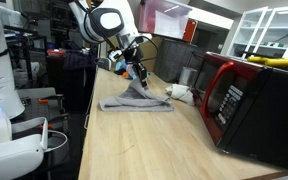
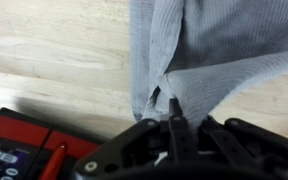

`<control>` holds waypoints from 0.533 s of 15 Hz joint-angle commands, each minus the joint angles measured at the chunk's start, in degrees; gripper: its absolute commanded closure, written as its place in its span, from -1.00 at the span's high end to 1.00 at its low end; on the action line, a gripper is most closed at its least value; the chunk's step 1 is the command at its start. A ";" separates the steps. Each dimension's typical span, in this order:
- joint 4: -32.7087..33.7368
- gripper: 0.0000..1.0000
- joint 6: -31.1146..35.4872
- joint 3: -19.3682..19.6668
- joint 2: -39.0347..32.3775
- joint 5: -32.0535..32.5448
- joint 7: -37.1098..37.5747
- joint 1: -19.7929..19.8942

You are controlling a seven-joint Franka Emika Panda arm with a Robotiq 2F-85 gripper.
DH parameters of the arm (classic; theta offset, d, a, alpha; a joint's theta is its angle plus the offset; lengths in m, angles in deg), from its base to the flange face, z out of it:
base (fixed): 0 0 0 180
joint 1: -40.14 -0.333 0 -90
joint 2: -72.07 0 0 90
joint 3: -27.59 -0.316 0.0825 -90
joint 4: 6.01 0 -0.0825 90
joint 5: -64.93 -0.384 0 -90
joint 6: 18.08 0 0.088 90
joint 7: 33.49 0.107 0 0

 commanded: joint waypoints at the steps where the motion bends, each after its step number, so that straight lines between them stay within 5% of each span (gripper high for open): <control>1: -0.70 -0.97 -0.49 0.67 2.04 5.98 0.92 2.31; 8: -3.66 -0.97 -1.85 0.11 5.07 17.34 3.11 5.70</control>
